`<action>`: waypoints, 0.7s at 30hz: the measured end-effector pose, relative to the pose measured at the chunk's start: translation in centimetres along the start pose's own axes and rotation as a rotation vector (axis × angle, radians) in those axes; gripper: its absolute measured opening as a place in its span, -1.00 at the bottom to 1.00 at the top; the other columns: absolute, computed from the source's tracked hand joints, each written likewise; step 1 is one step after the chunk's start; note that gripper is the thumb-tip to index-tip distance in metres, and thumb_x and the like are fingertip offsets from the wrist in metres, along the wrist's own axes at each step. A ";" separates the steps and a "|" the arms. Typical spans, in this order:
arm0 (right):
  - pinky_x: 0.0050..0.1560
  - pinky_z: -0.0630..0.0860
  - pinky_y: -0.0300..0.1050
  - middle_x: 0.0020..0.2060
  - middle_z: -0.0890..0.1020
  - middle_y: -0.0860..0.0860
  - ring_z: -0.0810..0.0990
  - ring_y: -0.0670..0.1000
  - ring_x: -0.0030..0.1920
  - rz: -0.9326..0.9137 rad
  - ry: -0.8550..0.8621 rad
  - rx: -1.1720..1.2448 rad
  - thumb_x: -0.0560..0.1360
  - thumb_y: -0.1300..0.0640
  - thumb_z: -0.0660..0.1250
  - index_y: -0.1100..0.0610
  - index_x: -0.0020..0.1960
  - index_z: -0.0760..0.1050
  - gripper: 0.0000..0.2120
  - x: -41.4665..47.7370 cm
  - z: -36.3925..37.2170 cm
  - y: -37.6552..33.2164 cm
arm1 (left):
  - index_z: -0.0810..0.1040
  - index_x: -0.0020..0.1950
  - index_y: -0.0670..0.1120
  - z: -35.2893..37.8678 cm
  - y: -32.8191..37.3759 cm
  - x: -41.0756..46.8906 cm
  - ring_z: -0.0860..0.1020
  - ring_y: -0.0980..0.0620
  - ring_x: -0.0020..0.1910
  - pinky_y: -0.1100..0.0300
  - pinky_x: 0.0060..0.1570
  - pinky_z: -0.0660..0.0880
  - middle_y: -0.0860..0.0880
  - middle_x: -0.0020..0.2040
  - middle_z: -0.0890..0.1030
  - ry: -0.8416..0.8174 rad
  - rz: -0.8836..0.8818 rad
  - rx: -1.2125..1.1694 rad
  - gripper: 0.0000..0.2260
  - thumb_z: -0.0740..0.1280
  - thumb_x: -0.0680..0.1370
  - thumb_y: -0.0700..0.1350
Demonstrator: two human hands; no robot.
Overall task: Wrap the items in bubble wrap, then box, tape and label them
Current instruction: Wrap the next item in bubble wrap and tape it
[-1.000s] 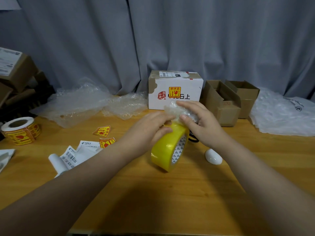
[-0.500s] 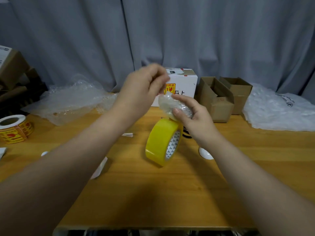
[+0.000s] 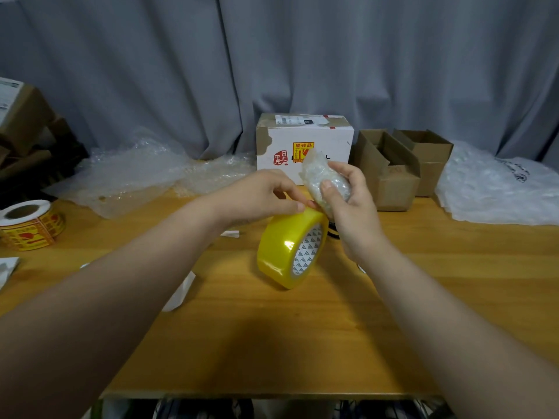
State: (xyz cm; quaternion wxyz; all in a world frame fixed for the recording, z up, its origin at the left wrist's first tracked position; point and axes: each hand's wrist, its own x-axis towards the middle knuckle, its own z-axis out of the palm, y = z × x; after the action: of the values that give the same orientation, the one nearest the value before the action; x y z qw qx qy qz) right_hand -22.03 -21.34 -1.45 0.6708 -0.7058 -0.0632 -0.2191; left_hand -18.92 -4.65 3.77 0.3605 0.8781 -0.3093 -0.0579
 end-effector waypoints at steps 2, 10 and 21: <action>-0.11 0.55 -0.31 0.27 0.43 0.00 0.50 -0.03 0.21 0.018 0.022 0.068 0.60 0.17 0.23 -0.02 0.29 0.33 -0.71 -0.1 0.2 0.0 | 0.65 -0.03 -0.02 -0.1 0.3 0.0 0.49 0.15 -0.02 0.45 -0.10 0.44 0.11 -0.05 0.53 -0.010 0.032 0.004 -0.91 0.40 0.49 -0.08; -0.14 0.55 -0.33 0.22 0.46 0.02 0.54 -0.06 0.14 0.007 0.026 0.152 0.60 0.23 0.22 0.01 0.24 0.35 -0.74 -0.1 0.7 -0.1 | 0.41 -0.08 0.00 0.6 0.3 0.0 0.35 0.11 -0.07 0.29 -0.07 0.31 0.17 -0.15 0.36 0.013 0.194 0.420 -0.95 0.24 0.58 -0.10; -0.03 0.57 -0.15 0.14 0.59 0.08 0.62 0.04 0.08 0.230 0.011 0.216 0.53 0.23 0.32 0.08 0.33 0.42 -0.62 -0.6 -0.3 1.9 | 0.33 -0.02 -0.06 2.8 0.0 -1.6 0.48 0.02 -0.08 0.05 -0.08 0.42 0.03 -0.11 0.56 0.292 0.259 0.279 -0.95 0.13 0.63 -0.16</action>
State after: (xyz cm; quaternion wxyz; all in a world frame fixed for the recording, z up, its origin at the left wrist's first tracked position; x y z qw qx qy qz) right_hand -21.94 -21.69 -3.44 0.7638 -0.6308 -0.0017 -0.1366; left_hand -21.08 -5.36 1.54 0.2808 0.8715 -0.3690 0.1596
